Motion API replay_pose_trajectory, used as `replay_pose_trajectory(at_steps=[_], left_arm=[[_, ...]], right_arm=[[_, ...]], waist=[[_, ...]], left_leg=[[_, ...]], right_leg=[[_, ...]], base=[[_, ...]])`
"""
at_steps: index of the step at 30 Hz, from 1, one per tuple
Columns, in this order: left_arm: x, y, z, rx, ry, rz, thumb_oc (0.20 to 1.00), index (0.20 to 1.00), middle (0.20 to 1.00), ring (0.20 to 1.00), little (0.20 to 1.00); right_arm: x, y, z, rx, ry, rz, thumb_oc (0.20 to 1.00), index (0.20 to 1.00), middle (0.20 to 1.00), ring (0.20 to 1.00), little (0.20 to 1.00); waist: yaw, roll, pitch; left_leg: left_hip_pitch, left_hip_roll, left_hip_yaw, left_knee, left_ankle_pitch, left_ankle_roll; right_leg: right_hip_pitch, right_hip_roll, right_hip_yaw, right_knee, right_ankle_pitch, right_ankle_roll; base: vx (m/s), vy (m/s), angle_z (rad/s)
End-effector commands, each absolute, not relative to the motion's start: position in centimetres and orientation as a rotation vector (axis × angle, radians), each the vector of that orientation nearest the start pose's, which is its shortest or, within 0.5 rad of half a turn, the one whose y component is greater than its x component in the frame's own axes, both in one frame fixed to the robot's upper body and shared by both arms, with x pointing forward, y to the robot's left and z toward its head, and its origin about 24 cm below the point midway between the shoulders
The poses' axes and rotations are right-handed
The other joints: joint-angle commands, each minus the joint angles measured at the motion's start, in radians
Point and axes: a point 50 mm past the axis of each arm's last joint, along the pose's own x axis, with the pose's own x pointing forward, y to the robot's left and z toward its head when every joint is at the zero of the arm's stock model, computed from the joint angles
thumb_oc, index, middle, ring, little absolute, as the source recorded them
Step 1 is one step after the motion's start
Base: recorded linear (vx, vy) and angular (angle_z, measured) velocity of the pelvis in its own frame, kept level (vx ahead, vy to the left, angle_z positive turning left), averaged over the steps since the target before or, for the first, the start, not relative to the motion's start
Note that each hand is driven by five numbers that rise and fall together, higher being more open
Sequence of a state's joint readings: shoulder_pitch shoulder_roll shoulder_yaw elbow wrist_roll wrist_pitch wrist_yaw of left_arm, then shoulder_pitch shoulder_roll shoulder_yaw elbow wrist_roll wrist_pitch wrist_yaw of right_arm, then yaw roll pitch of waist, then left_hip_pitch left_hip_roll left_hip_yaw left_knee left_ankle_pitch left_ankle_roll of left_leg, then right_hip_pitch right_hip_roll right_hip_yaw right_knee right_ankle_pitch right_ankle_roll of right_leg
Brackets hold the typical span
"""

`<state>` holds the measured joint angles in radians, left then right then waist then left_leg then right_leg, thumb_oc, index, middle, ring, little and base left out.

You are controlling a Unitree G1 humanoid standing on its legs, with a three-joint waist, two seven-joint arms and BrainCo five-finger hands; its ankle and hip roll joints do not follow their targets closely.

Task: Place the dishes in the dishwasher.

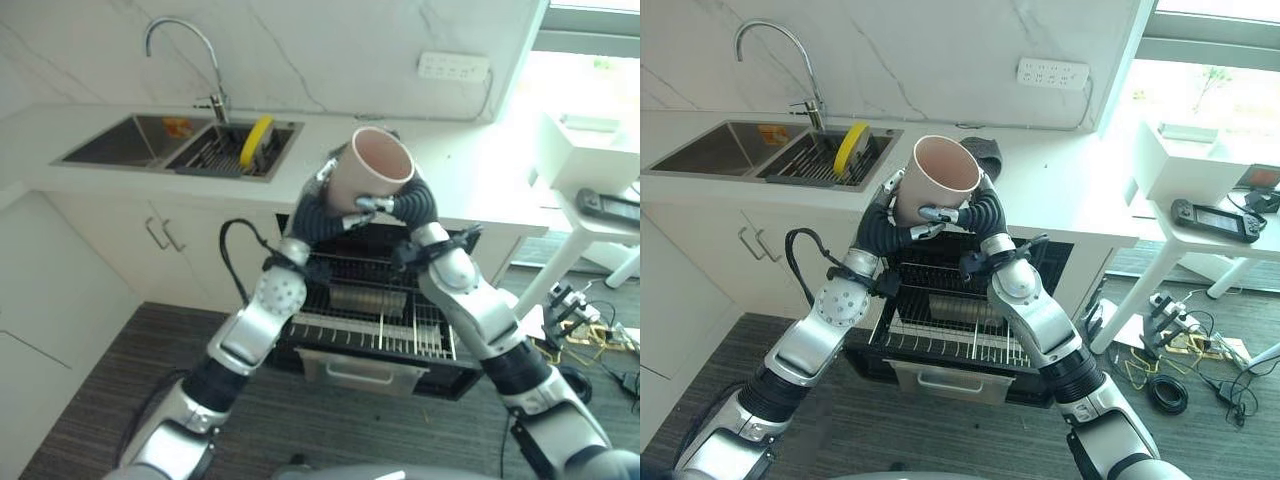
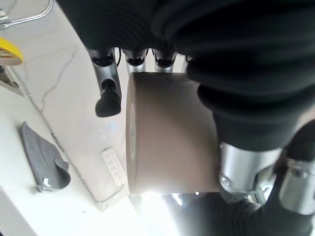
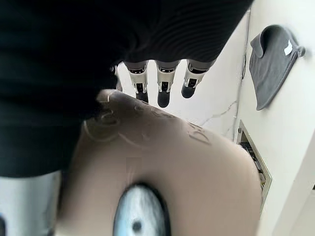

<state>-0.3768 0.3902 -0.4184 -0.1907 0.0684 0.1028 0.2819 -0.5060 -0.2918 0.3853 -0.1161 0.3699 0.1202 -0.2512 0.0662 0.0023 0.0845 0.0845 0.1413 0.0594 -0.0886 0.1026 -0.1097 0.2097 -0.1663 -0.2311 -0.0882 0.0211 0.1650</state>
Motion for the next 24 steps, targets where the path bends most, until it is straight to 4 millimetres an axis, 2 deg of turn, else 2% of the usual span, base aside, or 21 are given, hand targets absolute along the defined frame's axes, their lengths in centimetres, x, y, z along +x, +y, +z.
replay_pose_trajectory(at_steps=[1,12,21,22,23,24], left_arm=[[28.3,9.2,18.3,0.498,-0.671,-0.222,0.200,0.200,0.200,0.200,0.200],[28.4,8.9,17.1,0.520,-0.664,-0.231,0.200,0.200,0.200,0.200,0.200],[28.6,7.5,14.5,0.538,-0.652,-0.229,0.200,0.200,0.200,0.200,0.200],[28.6,7.4,14.3,0.539,-0.651,-0.230,0.200,0.200,0.200,0.200,0.200],[28.6,7.3,14.1,0.539,-0.649,-0.232,0.200,0.200,0.200,0.200,0.200],[28.6,7.3,14.0,0.539,-0.648,-0.233,0.200,0.200,0.200,0.200,0.200]], right_arm=[[30.4,-7.6,22.9,0.048,-0.605,0.300,1.000,1.000,1.000,1.000,1.000],[30.6,-7.7,23.7,0.049,-0.622,0.297,1.000,1.000,1.000,1.000,1.000],[30.5,-7.0,24.3,0.074,-0.635,0.332,1.000,1.000,1.000,1.000,1.000],[30.5,-6.9,24.4,0.077,-0.641,0.337,0.492,0.492,0.492,0.492,0.492],[30.4,-6.8,24.5,0.075,-0.649,0.339,0.200,0.200,0.200,0.200,0.200],[30.4,-6.7,24.6,0.072,-0.655,0.341,0.200,0.200,0.200,0.200,0.200]], waist=[[0.027,-0.024,0.020],[0.026,-0.028,0.016],[0.016,-0.037,0.010],[0.015,-0.038,0.009],[0.016,-0.038,0.008],[0.016,-0.038,0.007]], left_leg=[[0.056,0.089,0.003,0.001,-0.111,-0.031],[0.057,0.093,0.007,0.001,-0.112,-0.030],[0.064,0.099,0.019,0.001,-0.119,-0.032],[0.066,0.101,0.021,0.001,-0.124,-0.033],[0.066,0.101,0.021,0.001,-0.123,-0.034],[0.067,0.101,0.022,0.001,-0.124,-0.034]], right_leg=[[-0.016,-0.075,-0.038,0.016,-0.034,0.032],[-0.017,-0.073,-0.035,0.013,-0.030,0.031],[-0.017,-0.075,-0.031,0.010,-0.029,0.033],[-0.014,-0.074,-0.031,0.009,-0.033,0.034],[-0.014,-0.074,-0.031,0.008,-0.032,0.034],[-0.013,-0.074,-0.031,0.008,-0.033,0.034]], base=[[-0.04,-0.018,0.03],[-0.01,-0.005,0.02],[-0.01,-0.003,0.00],[0.00,0.000,0.00],[0.00,0.000,0.00],[0.00,0.000,0.00]])
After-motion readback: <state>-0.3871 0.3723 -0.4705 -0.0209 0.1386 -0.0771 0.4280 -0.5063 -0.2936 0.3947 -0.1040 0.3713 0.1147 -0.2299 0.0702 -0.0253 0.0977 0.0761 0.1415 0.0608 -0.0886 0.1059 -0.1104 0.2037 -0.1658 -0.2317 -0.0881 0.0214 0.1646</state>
